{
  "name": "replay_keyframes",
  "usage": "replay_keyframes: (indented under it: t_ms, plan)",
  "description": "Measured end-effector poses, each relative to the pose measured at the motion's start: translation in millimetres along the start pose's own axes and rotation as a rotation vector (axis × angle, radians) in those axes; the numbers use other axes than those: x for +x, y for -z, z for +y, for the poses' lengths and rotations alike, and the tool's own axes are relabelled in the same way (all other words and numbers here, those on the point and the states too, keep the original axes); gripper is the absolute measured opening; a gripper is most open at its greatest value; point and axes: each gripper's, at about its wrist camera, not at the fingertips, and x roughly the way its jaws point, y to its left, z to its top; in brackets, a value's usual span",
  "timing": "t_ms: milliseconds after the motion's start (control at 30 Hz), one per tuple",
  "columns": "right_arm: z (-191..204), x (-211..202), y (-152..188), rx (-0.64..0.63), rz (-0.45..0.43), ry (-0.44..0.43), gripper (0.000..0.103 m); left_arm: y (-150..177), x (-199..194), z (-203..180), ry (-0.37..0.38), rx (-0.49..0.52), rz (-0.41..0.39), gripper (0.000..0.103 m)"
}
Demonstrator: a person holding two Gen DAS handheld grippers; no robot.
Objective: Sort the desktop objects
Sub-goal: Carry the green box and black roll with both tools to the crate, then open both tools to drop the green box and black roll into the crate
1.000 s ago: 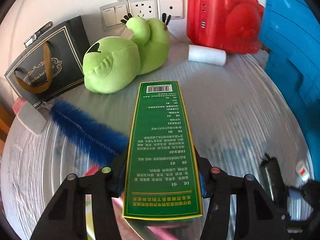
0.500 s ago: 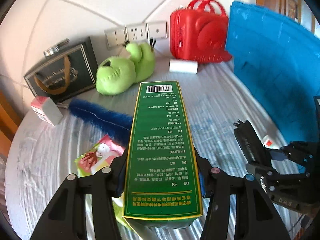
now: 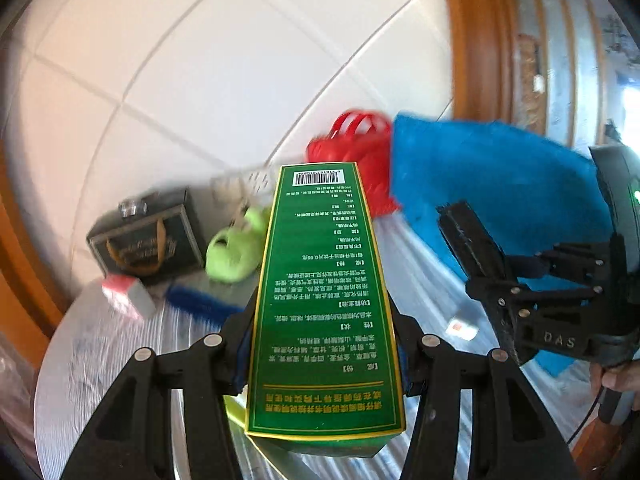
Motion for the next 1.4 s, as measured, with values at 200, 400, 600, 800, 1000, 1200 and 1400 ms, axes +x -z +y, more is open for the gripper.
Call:
replay_keyframes:
  t_ms: [200, 400, 600, 800, 1000, 1200, 1400]
  plan:
    - [-8.6, -74.1, -9.1, 0.028, -0.108, 0.102, 0.038, -28.8, -42.9, -31.7, 0.121, 0.058, -0.118, 0.052]
    - [-40.2, -147.3, -1.4, 0.087, -0.186, 0.201, 0.038, -54.1, -72.2, -83.0, 0.228, 0.134, -0.203, 0.052]
    - [-87.6, -193.0, 2.9, 0.12, -0.245, 0.242, 0.038, -77.7, -89.6, -147.9, 0.26, 0.179, -0.261, 0.052]
    - [-150.0, -236.4, 12.7, 0.108, -0.274, 0.266, 0.038, -102.8, -89.9, -231.0, 0.281, 0.197, -0.283, 0.052]
    - [-217.8, -255.5, 13.8, 0.114, -0.284, 0.277, 0.038, -122.2, -83.0, -292.0, 0.251, 0.191, -0.281, 0.052]
    - [-268.4, -253.4, 11.5, 0.139, -0.276, 0.302, 0.038, -140.2, -63.7, -326.5, 0.225, 0.203, -0.256, 0.052]
    - [-297.0, -241.8, 2.4, 0.161, -0.26, 0.331, 0.038, -153.4, -43.2, -338.4, 0.218, 0.212, -0.224, 0.052]
